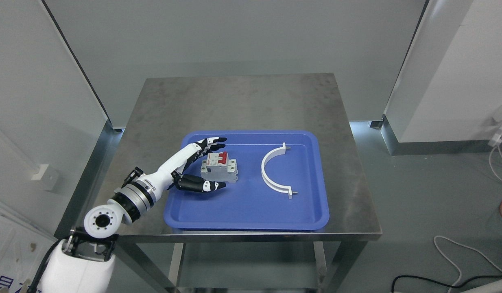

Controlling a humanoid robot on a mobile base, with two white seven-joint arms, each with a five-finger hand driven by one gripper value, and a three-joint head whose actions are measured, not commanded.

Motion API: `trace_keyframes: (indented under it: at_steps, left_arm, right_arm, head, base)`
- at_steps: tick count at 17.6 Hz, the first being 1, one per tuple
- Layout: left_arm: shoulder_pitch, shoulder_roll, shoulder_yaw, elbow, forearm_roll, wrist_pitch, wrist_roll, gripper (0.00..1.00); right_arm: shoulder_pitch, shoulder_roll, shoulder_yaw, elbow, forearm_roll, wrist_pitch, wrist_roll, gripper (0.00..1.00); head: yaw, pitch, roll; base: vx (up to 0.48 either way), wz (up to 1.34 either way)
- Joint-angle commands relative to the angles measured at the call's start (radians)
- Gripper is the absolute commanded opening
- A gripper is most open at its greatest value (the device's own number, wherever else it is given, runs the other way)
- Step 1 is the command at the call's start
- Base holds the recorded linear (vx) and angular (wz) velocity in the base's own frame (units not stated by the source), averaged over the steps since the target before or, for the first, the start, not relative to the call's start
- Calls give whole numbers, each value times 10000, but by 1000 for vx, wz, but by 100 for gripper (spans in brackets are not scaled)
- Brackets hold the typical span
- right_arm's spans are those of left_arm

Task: Place circuit breaker on shelf
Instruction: 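Close the left hand fingers around the grey circuit breaker, then lift the circuit breaker off the tray with the left hand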

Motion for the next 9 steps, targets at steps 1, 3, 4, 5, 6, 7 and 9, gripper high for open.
trace_keyframes:
  at_steps: [1, 3, 4, 5, 6, 7, 9]
  left_arm:
    - [43, 220, -617, 86, -1252, -10, -28, 66]
    - [12, 5, -279, 209, -1405, -132, -28, 55]
    - [-3, -87, -95, 255, -1481, -270, -28, 47]
    - [-18, -134, 74, 331, -1573, -621, -28, 35]
    - [-3, -210, 197, 439, -1650, -1064, -28, 21]
    - [-3, -317, 305, 576, -1697, -1433, -43, 14]
    - [-3, -577, 565, 715, -1712, -1651, -28, 12]
  right_arm:
    - [0, -175, 199, 0, 2, -346, -52, 100]
    - [0, -175, 199, 0, 2, -346, -37, 100]
    - [0, -175, 199, 0, 2, -361, -52, 100]
    - [0, -175, 199, 0, 2, -346, -52, 100]
    - [0, -175, 199, 0, 2, -361, -37, 100]
    - [0, -175, 199, 0, 2, -346, -37, 100]
    - [0, -175, 199, 0, 2, -346, -52, 100]
  head:
    - [0, 0, 0]
    - [0, 0, 0]
    - [0, 0, 0]
    - [0, 0, 0]
    - [0, 0, 0]
    - [0, 0, 0]
    - [0, 0, 0]
  base:
    - [24, -2]
    - [23, -19]
    - [17, -43]
    - [17, -43]
    - [15, -22]
    - [15, -22]
    - [0, 0]
